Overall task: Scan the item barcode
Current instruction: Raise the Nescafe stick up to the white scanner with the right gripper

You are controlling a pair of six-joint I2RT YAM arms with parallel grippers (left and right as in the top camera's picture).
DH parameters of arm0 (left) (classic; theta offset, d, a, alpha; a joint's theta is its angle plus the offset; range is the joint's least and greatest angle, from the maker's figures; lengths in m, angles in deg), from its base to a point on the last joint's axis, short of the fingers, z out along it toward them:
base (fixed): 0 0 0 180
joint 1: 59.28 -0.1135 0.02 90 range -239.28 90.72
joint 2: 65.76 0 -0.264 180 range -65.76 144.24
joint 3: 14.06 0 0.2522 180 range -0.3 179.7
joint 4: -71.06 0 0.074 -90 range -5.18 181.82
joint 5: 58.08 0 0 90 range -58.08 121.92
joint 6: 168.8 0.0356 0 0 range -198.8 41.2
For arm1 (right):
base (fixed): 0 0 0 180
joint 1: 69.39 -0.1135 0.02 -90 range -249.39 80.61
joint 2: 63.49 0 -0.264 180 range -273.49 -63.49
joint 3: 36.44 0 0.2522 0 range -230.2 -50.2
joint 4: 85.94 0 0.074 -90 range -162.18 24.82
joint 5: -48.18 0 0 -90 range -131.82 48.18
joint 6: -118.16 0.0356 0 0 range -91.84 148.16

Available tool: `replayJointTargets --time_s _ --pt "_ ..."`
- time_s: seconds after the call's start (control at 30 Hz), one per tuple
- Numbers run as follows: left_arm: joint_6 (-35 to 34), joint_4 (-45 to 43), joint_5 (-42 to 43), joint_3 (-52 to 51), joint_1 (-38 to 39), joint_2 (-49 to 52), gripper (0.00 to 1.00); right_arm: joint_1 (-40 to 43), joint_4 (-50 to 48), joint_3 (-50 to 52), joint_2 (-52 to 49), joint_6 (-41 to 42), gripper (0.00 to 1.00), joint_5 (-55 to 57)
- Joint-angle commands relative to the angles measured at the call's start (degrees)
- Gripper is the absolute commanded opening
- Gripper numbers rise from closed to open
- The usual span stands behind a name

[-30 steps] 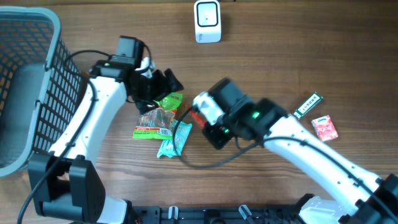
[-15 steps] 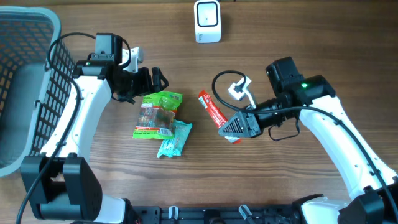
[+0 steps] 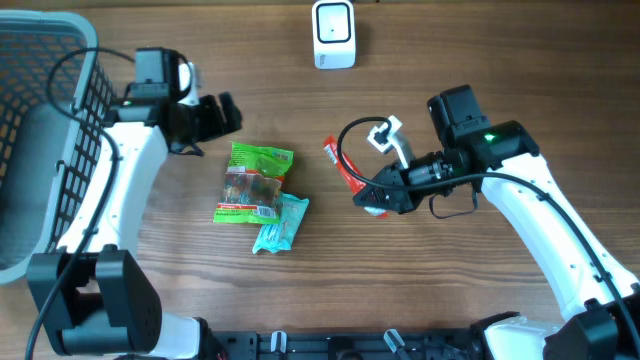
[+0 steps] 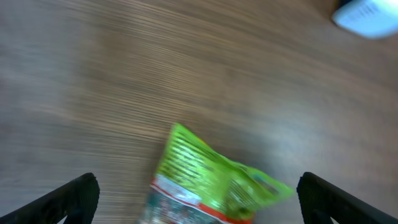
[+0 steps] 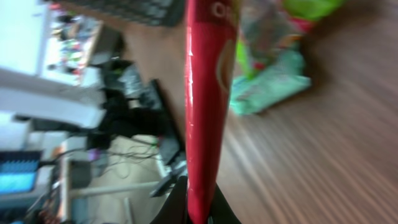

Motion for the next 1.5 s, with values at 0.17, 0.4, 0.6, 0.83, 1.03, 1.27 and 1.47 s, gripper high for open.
replayJointTargets --time_s 0.17,0.4,0.6,0.83,1.03,1.27,1.47 --pt "-3.8 0.0 -2.4 -0.1 -3.2 -0.1 1.00 0.0 5.6 -16.5 -1.0 15.6 0.04 25.9" --pt "-3.8 0.0 -2.3 -0.1 -3.2 -0.1 1.00 -0.1 32.6 -70.3 -21.2 15.6 0.04 40.4" --pt "-3.8 0.0 -2.3 -0.1 -3.2 -0.1 1.00 -2.8 21.1 -78.2 -34.4 12.2 0.04 47.5" --pt "-3.8 0.0 -2.3 -0.1 -3.2 -0.1 1.00 -7.7 8.8 -78.2 -47.7 5.6 0.04 58.6" --pt "-3.8 0.0 -2.4 -0.1 -3.2 -0.1 1.00 -8.6 0.9 -78.2 -56.7 -2.0 0.05 67.6" --pt "-3.8 0.0 -2.3 -0.1 -3.2 -0.1 1.00 -8.3 -4.7 -78.2 -64.7 -5.4 0.04 67.6" --pt "-3.8 0.0 -2.4 -0.1 -3.2 -0.1 1.00 -7.0 -6.1 -78.2 -66.5 -5.1 0.04 67.6"
